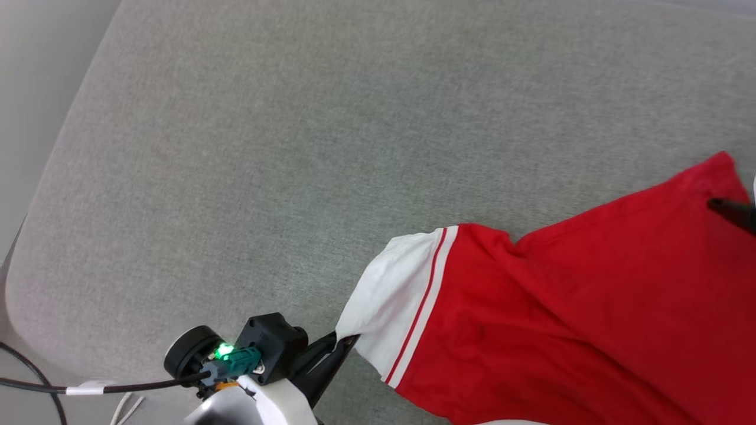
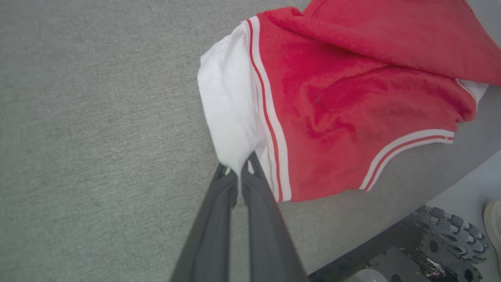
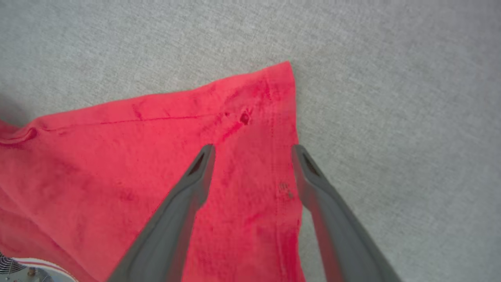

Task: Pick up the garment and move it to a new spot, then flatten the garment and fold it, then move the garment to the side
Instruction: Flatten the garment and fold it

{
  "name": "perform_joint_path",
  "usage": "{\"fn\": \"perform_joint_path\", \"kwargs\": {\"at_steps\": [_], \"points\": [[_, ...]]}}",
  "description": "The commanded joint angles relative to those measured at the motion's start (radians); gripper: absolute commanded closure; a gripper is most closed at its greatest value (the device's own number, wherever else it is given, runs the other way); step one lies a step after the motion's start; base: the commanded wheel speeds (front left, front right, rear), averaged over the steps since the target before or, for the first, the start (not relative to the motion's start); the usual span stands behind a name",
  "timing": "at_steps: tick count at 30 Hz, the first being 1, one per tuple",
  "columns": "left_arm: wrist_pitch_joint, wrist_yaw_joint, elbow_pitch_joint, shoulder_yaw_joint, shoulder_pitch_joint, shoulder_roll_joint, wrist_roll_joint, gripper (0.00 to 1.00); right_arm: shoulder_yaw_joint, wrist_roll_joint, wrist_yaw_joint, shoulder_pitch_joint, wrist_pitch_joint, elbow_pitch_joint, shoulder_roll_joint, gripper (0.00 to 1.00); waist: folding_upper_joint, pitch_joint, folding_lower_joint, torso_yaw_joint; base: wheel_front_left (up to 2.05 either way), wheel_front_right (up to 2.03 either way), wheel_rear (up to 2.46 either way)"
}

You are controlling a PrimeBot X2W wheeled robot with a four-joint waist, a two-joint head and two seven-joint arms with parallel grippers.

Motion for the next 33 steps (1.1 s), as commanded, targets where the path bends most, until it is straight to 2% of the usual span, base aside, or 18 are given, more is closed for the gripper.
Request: {"fn": "perform_joint_path", "kwargs": {"at_steps": [1,6,14,15,16,17,23,24,25,29,33], "points": [[-0.009,-0.006,0.0,-0.001,-0.011,-0.013,0.0,1.0,0.005,-0.014,0.0,-0.032,0.008,0.027,0.0,0.0,0.0,0.04,-0.0001,0.039,0.0,0.0,0.0],[-0.021,-0.017,0.024,-0.009,-0.02,-0.032,-0.002,1.0,0.022,-0.066,0.0,-0.068,0.047,0.131,-0.003,0.0,0.0,0.062,-0.0001,0.07,0.0,0.0,0.0],[-0.039,-0.031,0.051,-0.011,-0.029,-0.048,-0.003,1.0,0.064,-0.095,-0.001,0.033,0.081,0.217,-0.019,0.0,0.0,0.081,-0.0001,0.097,0.0,0.0,0.0],[-0.04,-0.033,0.053,-0.012,-0.03,-0.051,-0.003,1.0,0.07,-0.091,-0.001,0.048,0.081,0.219,-0.022,0.21,0.0,0.081,-0.0001,0.098,0.0,0.0,0.0],[-0.042,-0.032,0.057,-0.013,-0.031,-0.052,-0.003,1.0,0.069,-0.092,-0.001,0.059,0.077,0.223,-0.024,0.66,0.0,0.081,-0.0001,0.098,0.0,0.0,0.0],[-0.042,-0.033,0.06,-0.014,-0.031,-0.053,-0.004,1.0,0.062,-0.098,-0.001,0.067,0.074,0.231,-0.022,1.0,0.0,0.079,-0.0001,0.098,0.0,0.0,0.0],[-0.043,-0.026,0.069,-0.006,-0.029,-0.039,-0.007,1.0,0.054,-0.088,-0.001,0.056,0.012,0.226,-0.001,1.0,0.0,0.045,-0.0001,0.078,0.0,0.0,0.0],[-0.047,-0.018,0.066,0.005,-0.03,-0.03,-0.002,1.0,0.056,-0.073,0.0,0.027,-0.041,0.215,0.006,1.0,0.0,0.021,-0.0001,0.059,0.0,0.0,0.0],[-0.047,-0.018,0.066,0.005,-0.03,-0.03,-0.002,1.0,0.056,-0.073,0.0,0.027,-0.041,0.215,0.006,1.0,0.0,0.021,-0.0001,0.059,0.0,0.0,0.0],[-0.043,0.001,0.054,0.025,-0.025,0.0,-0.001,1.0,0.064,-0.041,0.0,-0.028,-0.166,0.214,0.014,1.0,0.0,-0.047,-0.0001,0.011,0.0,0.0,0.0],[-0.037,0.022,0.031,0.057,-0.03,0.039,-0.006,1.0,0.091,-0.004,0.0,-0.052,-0.271,0.214,-0.008,1.0,0.0,-0.125,-0.0001,-0.041,0.0,0.0,0.0]]}}
